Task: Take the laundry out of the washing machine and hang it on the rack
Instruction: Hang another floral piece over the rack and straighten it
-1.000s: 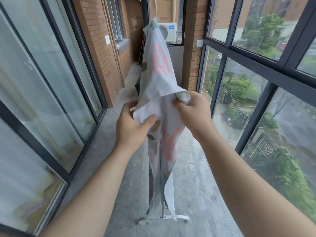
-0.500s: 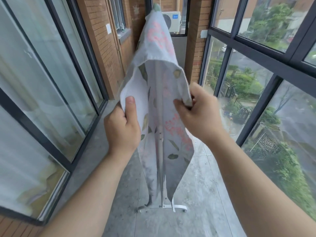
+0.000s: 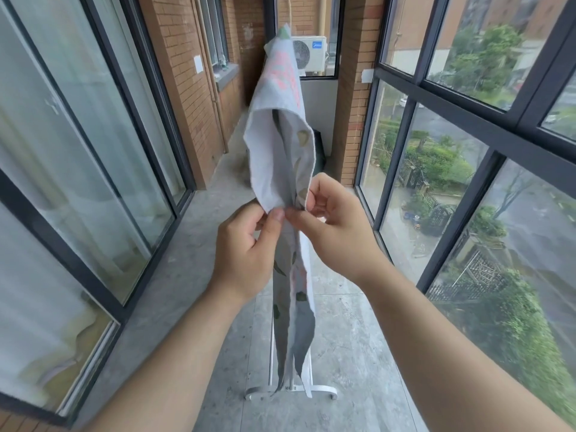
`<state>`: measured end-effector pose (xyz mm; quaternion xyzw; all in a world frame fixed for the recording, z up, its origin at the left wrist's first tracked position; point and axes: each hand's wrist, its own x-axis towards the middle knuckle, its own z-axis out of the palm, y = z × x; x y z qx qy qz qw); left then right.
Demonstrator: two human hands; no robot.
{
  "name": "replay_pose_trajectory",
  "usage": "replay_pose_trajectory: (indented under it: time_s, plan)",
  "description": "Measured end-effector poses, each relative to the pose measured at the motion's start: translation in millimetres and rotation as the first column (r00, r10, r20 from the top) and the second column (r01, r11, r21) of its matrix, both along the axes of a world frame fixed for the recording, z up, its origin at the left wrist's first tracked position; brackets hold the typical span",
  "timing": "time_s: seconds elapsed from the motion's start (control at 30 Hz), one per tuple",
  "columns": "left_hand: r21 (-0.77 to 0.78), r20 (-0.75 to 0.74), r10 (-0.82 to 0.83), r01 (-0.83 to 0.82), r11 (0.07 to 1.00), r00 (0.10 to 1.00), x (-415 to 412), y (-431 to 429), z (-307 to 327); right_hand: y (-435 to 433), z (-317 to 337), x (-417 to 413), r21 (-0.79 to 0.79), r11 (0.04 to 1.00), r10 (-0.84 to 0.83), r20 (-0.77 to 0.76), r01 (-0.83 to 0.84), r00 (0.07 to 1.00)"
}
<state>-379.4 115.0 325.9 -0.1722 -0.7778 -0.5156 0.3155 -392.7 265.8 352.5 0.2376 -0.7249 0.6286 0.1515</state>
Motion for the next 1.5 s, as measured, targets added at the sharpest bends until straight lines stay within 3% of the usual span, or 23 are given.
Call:
replay_pose_trajectory:
  time_s: [0.1, 0.17, 0.37, 0.47, 0.57, 0.63, 0.73, 0.8, 0.9, 0.97, 1.1, 1.23, 1.3, 1.37, 1.43, 1.5]
  plan:
    - [0.105, 0.118, -0.209, 0.198, 0.975, 0.971, 2, -2, -5, 3, 2, -1, -0.16, 0.985, 0.081, 0.101, -0.064, 0.992]
    - [0.07, 0.143, -0.231, 0.223, 0.972, 0.962, 2, -1, -14, 5, 1, -1, -0.183, 0.98, 0.106, 0.132, -0.081, 0.986]
    - [-0.083, 0.243, 0.083, -0.064, 0.994, 0.966, -2, 8, -41, 5, -14, -5, -0.231, 0.954, 0.238, 0.199, -0.191, 0.951]
    - [-0.082, 0.242, 0.151, -0.135, 0.987, 0.959, -1, 8, -46, 10, -36, -12, -0.308, 0.946, 0.197, 0.291, -0.103, 0.936]
    - [-0.048, 0.229, 0.177, -0.171, 0.984, 0.957, 0, 8, -45, 18, -73, -13, -0.132, 0.991, 0.067, 0.453, -0.007, 0.889]
    - [-0.022, 0.223, 0.177, -0.176, 0.984, 0.959, 2, 10, -42, 18, -102, -8, 0.071, 0.988, 0.066, 0.599, -0.135, 0.798]
    - [-0.002, 0.201, 0.136, -0.139, 0.99, 0.97, 7, 14, -36, 10, -145, 2, 0.42, 0.837, -0.063, 0.712, -0.352, 0.7]
    - [0.021, 0.183, 0.108, -0.113, 0.993, 0.977, 9, 17, -31, -6, -171, 11, 0.545, 0.768, -0.193, 0.696, -0.335, 0.692]
    - [0.038, 0.134, 0.089, -0.095, 0.995, 0.987, 9, 23, -24, -25, -205, 20, 0.579, 0.795, -0.327, 0.658, -0.179, 0.678]
    - [0.053, 0.113, 0.077, -0.083, 0.995, 0.991, 8, 27, -21, -28, -222, 21, 0.648, 0.749, -0.385, 0.596, -0.139, 0.705]
    - [0.127, 0.116, -0.038, 0.023, 0.992, 0.993, 5, 25, -29, -18, -237, 13, 0.772, 0.599, -0.409, 0.525, -0.215, 0.746]
    - [0.183, 0.169, -0.056, 0.025, 0.983, 0.984, -1, 10, -77, -7, -235, 5, 0.763, 0.59, -0.354, 0.539, -0.265, 0.764]
    - [0.162, 0.364, 0.042, -0.108, 0.981, 0.93, 3, 5, -124, -2, -233, 2, 0.753, 0.598, -0.34, 0.547, -0.273, 0.765]
    - [-0.059, 0.574, 0.194, -0.196, 0.979, 0.795, 12, -1, -178, -4, -231, 1, 0.747, 0.598, -0.316, 0.552, -0.29, 0.772]
    - [-0.253, 0.742, 0.239, -0.068, 0.965, 0.626, 23, -3, -229, -8, -234, 2, 0.718, 0.627, -0.3, 0.58, -0.301, 0.757]
    - [-0.347, 0.847, 0.267, 0.097, 0.933, 0.461, 32, -6, -269, -15, -238, 4, 0.685, 0.664, -0.279, 0.6, -0.301, 0.75]
